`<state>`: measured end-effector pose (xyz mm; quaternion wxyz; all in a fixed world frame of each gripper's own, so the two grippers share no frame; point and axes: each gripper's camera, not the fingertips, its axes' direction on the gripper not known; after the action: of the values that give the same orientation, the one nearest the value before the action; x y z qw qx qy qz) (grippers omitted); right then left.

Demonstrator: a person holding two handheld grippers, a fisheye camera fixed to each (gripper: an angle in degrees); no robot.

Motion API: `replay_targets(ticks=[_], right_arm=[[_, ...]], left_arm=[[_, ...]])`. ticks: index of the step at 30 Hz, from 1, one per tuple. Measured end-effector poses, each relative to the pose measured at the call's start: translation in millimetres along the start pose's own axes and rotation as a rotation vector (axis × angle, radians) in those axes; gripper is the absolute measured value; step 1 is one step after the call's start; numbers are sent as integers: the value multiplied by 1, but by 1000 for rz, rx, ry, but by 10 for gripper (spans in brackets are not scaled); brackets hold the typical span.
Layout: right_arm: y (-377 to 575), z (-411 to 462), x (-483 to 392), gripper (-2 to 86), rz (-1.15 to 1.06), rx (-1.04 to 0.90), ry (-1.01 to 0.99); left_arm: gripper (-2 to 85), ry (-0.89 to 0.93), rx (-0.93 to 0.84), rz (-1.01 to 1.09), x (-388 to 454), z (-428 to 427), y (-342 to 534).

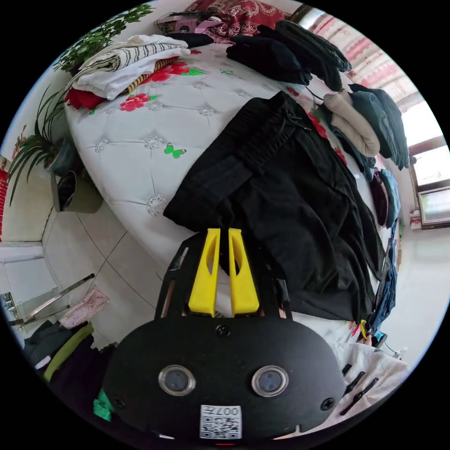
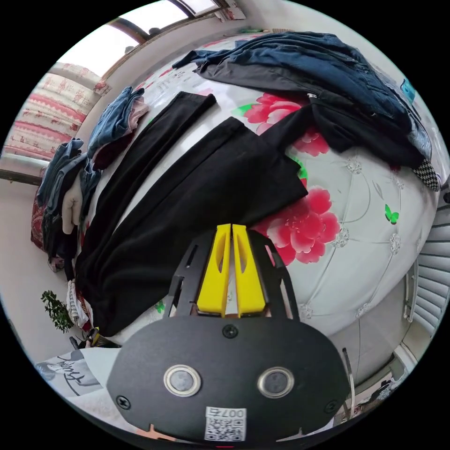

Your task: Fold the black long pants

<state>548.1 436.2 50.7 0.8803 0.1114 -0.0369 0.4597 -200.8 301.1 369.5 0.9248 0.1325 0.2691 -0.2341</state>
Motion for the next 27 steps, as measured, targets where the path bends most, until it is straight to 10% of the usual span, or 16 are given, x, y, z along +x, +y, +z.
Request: replay_targets(ticks=[8,16,27], right_arm=[[94,-96,99,-2,19,65,-72],[70,-164,138,-3,161,413,-917],[97,-222,158,-3,76,490,-926]], left_arm=[[-7,238,91,-109,-111,-44,66],[-8,777,351,-72,-125,-78,38],[-8,855,374,-145,-178,-94,61]])
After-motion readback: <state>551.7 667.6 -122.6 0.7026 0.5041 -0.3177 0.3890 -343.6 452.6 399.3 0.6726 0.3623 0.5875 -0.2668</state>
